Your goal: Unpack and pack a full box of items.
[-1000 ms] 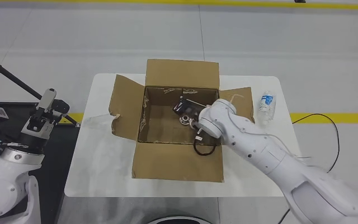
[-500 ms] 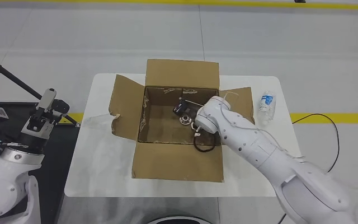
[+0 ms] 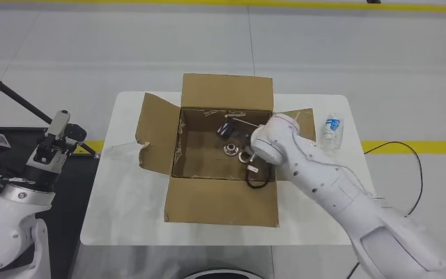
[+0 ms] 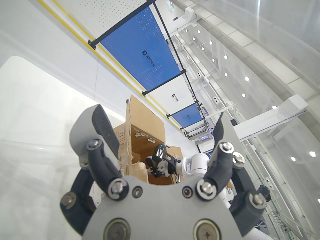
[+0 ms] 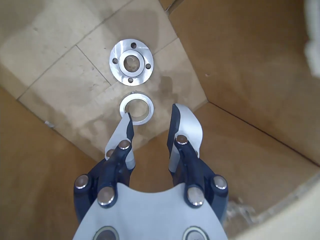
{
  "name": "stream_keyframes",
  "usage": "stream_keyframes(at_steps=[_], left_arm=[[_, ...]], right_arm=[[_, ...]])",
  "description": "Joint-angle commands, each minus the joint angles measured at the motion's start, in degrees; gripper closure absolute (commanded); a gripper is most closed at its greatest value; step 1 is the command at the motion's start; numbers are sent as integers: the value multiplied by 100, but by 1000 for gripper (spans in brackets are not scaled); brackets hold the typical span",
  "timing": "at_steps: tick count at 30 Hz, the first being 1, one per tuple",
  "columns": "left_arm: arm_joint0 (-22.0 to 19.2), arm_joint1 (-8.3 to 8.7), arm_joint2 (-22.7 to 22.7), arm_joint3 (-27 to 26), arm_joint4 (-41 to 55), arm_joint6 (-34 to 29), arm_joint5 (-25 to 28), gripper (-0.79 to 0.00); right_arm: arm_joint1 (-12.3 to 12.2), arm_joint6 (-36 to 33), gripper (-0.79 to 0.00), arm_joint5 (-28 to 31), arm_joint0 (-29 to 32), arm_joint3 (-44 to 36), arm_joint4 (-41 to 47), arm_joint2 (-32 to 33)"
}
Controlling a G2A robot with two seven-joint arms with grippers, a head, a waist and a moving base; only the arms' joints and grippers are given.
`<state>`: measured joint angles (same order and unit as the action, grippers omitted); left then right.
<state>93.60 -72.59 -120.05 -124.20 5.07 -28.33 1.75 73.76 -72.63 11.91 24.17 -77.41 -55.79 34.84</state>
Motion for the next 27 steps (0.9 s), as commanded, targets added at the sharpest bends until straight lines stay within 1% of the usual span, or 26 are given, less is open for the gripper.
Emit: stream_keyframes(at_steps=[1,4,8,11,13,16,20,21,22,23,24,25,27], left_arm=[[0,0,0,0,0,0,0,-785],[0,0,0,0,0,0,0,-785],[0,0,0,0,0,0,0,-785],[0,0,0,0,0,0,0,-785],[0,0,0,0,0,0,0,-785],[0,0,0,0,0,0,0,-785],[0,0,0,0,0,0,0,-785],[0,0,0,0,0,0,0,-785],[0,0,0,0,0,0,0,-785],[0,0,0,0,0,0,0,-785],[0,0,0,0,0,0,0,-785],[0,0,0,0,0,0,0,-785],[0,0,0,0,0,0,0,-785]], right_arm=[[-157,-61,-369,7,155,-473,-65,438],[-422,-112,-376,-34,511,-1220,-123,1301],[-735,-282,-382,-48,1021,-2170,-103,2673],[-893,-379,-385,-91,1304,-2489,-112,3574],[-964,-380,-385,-89,1400,-2472,-136,4016],[-1039,-326,-385,-29,1426,-2199,-62,4508],[-1103,-263,-400,-52,1252,-1473,-79,4853],[-1111,-278,-416,-40,1169,-1235,-80,4859],[-1116,-304,-459,17,1072,-977,-57,4835],[-1121,-364,-526,67,958,-680,-111,4783],[-1120,-409,-643,105,817,-383,-186,4696],[-1112,-365,-693,104,675,-92,-219,4619],[-1090,-321,-745,94,407,562,-373,4414]])
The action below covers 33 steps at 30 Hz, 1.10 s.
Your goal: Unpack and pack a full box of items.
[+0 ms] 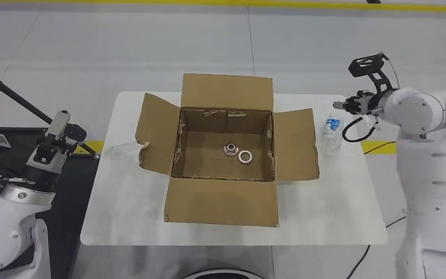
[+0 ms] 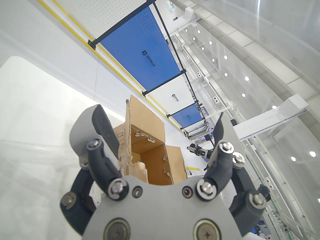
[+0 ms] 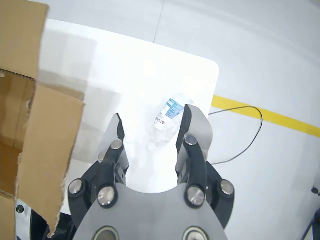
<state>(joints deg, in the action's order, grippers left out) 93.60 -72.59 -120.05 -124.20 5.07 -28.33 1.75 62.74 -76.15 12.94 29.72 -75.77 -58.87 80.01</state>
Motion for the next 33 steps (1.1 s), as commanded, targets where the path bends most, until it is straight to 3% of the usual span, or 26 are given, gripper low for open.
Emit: stream_keyframes(at_steps=[1,14,26,33], left_arm=[[0,0,0,0,0,0,0,-785],[0,0,0,0,0,0,0,-785],[0,0,0,0,0,0,0,-785],[0,0,0,0,0,0,0,-785]], right_arm=[[29,68,-760,31,-289,718,-62,-200],[237,994,-785,731,-1582,4040,-116,-1001],[508,1845,-773,841,-1866,5421,174,-1415],[594,2207,-693,668,-1903,5862,272,-1502]])
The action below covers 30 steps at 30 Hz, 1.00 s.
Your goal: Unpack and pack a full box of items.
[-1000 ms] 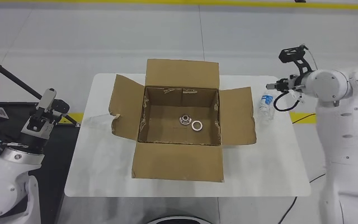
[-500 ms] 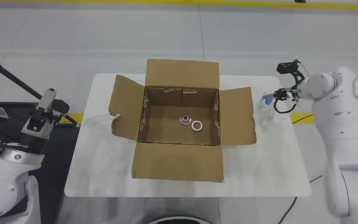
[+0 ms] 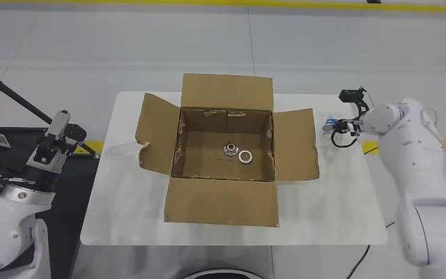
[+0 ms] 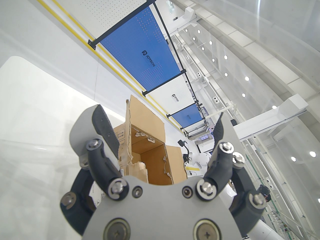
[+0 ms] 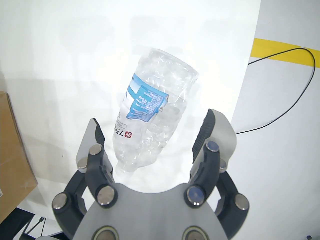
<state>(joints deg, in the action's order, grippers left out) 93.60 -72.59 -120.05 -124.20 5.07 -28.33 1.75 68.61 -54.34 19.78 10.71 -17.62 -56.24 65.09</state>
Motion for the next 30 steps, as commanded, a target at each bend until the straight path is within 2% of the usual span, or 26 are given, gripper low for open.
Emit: stream_keyframes(at_steps=[1,4,8,10,12,16,18,20,22,30], left_arm=[[0,0,0,0,0,0,0,-785],[0,0,0,0,0,0,0,-785],[0,0,0,0,0,0,0,-785],[0,0,0,0,0,0,0,-785],[0,0,0,0,0,0,0,-785],[0,0,0,0,0,0,0,-785],[0,0,0,0,0,0,0,-785],[0,0,0,0,0,0,0,-785],[0,0,0,0,0,0,0,-785],[0,0,0,0,0,0,0,-785]], right_arm=[[17,95,-693,-124,-7,78,-43,-39],[68,196,-699,-193,40,135,-56,-110],[114,238,-653,-256,46,240,-49,-168],[126,244,-529,-260,39,296,-50,-190],[135,264,-357,-258,35,346,-33,-201],[124,328,-212,-204,12,431,9,-196],[106,387,-166,-156,-4,459,42,-179],[79,415,-22,-70,-32,481,75,-157],[48,427,0,27,-64,495,126,-126],[-109,488,0,317,-234,423,249,-10]])
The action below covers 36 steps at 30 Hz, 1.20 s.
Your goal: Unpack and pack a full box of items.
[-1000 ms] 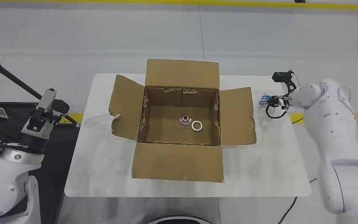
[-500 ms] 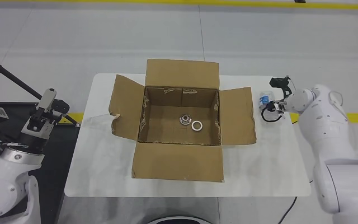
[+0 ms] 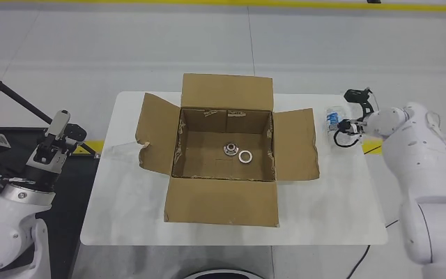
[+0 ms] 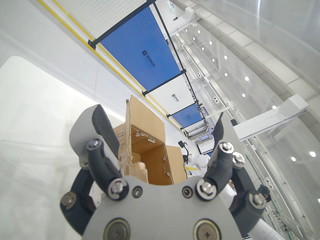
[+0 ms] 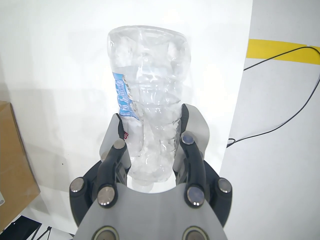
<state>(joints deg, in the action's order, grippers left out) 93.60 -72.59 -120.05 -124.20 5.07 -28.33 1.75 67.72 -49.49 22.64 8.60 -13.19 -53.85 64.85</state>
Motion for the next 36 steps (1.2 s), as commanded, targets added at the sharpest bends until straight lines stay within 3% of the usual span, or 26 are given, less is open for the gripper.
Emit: stream_keyframes(at_steps=[1,10,17,21,23,29,36], left_arm=[[0,0,0,0,0,0,0,-785],[0,0,0,0,0,0,0,-785],[0,0,0,0,0,0,0,-785],[0,0,0,0,0,0,0,-785],[0,0,0,0,0,0,0,-785],[0,0,0,0,0,0,0,-785],[0,0,0,0,0,0,0,-785]], right_arm=[[-41,4,0,49,-47,-49,18,26],[-253,-168,0,474,-201,-508,249,224],[-315,-471,0,86,33,-1135,69,138],[-301,-817,-231,20,168,-1288,53,40],[-294,-906,-289,48,213,-1276,91,12],[-277,-994,-369,120,226,-1091,169,-54],[-218,-843,-376,107,210,-878,230,-158]])
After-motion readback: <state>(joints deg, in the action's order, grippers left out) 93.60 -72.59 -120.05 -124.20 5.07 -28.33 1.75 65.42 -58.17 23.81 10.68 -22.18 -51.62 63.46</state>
